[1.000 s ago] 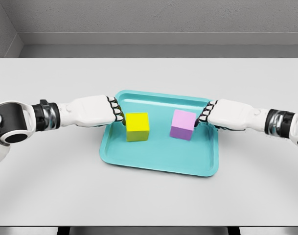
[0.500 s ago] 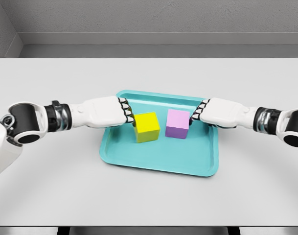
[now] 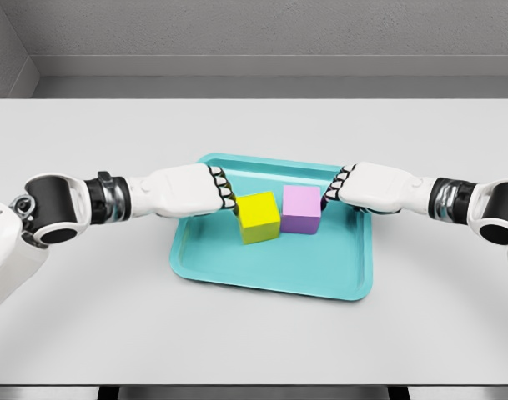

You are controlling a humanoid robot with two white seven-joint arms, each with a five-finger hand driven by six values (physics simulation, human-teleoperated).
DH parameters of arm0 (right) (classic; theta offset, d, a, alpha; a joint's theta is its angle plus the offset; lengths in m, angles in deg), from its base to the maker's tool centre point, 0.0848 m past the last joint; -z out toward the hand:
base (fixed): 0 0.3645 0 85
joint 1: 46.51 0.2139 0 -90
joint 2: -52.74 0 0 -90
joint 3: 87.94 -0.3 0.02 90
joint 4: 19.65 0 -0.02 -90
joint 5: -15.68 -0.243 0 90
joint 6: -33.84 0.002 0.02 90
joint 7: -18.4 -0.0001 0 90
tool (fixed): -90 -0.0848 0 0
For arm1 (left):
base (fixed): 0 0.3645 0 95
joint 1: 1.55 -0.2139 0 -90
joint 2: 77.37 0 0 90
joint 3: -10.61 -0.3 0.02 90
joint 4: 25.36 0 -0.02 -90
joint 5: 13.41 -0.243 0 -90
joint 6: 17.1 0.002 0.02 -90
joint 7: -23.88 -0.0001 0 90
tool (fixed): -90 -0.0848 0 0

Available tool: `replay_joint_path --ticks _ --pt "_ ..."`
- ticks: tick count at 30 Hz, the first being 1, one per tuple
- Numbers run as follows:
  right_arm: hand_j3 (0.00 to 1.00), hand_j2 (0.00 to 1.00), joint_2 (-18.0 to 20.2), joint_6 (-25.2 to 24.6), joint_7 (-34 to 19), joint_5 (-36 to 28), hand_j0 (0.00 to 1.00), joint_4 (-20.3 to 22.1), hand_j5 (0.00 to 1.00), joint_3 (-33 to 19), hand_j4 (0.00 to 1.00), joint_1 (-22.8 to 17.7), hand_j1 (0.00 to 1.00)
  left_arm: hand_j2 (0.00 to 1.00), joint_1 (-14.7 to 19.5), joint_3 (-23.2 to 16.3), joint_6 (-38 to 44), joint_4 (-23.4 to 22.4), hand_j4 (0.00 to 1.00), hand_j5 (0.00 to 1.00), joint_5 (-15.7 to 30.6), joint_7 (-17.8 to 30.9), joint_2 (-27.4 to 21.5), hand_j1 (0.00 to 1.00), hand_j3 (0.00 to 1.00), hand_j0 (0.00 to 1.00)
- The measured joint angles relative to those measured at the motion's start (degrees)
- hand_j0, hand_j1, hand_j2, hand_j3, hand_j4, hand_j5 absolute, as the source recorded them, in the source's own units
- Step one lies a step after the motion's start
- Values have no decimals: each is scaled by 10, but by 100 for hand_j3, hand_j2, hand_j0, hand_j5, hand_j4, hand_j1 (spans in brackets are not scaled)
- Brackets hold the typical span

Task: Push two cubes

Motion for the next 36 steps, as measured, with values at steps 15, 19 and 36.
replay_joint_path --ticks 15,19,36 --pt "68 68 -25 0 -2 13 68 -21 68 5 68 11 68 70 2 28 0 -18 70 70 7 0 -52 70 70 70" --pt "68 68 -26 0 -4 14 68 -19 68 7 68 11 68 71 3 36 0 -18 71 71 8 0 -55 71 71 71" --pt "68 68 -25 0 -4 14 68 -20 68 16 68 28 68 71 3 56 0 -18 71 71 20 -1 -79 71 71 71"
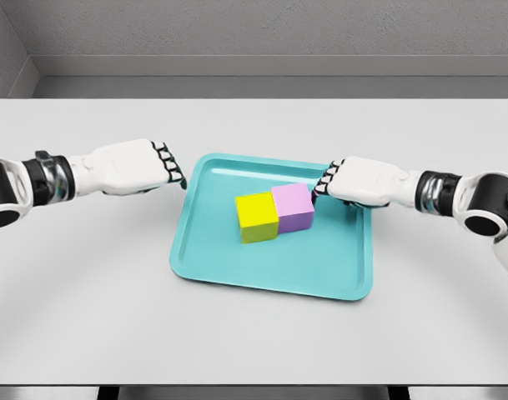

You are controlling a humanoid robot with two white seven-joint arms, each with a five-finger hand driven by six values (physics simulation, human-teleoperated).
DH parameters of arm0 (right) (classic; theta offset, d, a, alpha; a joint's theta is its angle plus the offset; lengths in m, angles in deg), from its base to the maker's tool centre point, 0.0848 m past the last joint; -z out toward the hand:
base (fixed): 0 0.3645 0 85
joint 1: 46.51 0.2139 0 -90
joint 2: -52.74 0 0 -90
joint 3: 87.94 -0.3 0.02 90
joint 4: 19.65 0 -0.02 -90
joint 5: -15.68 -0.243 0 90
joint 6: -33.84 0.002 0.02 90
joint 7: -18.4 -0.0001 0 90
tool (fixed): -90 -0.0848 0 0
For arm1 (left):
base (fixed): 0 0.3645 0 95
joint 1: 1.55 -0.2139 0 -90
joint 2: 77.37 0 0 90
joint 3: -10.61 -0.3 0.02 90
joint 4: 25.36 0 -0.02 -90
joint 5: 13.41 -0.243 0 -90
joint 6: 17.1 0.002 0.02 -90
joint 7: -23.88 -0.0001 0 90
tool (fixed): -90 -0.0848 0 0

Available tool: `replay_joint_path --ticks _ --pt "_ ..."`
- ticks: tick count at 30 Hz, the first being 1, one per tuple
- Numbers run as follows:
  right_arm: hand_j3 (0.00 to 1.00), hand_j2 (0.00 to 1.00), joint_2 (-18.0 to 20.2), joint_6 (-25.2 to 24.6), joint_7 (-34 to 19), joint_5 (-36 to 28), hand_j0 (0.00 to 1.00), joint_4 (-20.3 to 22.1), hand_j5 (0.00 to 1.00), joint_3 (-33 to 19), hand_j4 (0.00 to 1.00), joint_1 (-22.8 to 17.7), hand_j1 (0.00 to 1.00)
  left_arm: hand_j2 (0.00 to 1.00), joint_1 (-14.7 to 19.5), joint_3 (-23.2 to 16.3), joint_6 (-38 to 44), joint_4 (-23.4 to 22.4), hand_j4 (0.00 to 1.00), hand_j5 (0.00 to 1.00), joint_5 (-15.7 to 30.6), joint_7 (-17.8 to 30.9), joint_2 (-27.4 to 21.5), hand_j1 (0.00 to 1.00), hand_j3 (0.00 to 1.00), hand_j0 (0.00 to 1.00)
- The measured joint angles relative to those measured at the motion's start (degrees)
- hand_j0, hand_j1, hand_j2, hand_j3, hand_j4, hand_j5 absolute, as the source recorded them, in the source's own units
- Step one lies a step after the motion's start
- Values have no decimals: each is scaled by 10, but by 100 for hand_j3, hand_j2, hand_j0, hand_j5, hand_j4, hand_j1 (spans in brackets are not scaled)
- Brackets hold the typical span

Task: Push two cubes

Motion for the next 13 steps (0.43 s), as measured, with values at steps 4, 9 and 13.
replay_joint_path --ticks 4,9,13 --pt "70 70 14 0 0 -4 70 0 70 -8 70 11 70 71 -15 31 0 -1 71 71 32 0 -41 71 71 71" --pt "100 100 63 1 2 -60 100 -1 100 -134 100 -38 100 71 -45 97 0 -5 71 71 44 0 -62 71 71 71" --pt "100 100 84 0 2 -89 100 -10 100 -192 100 -52 100 72 -45 115 0 -8 72 72 46 0 -66 72 72 72"
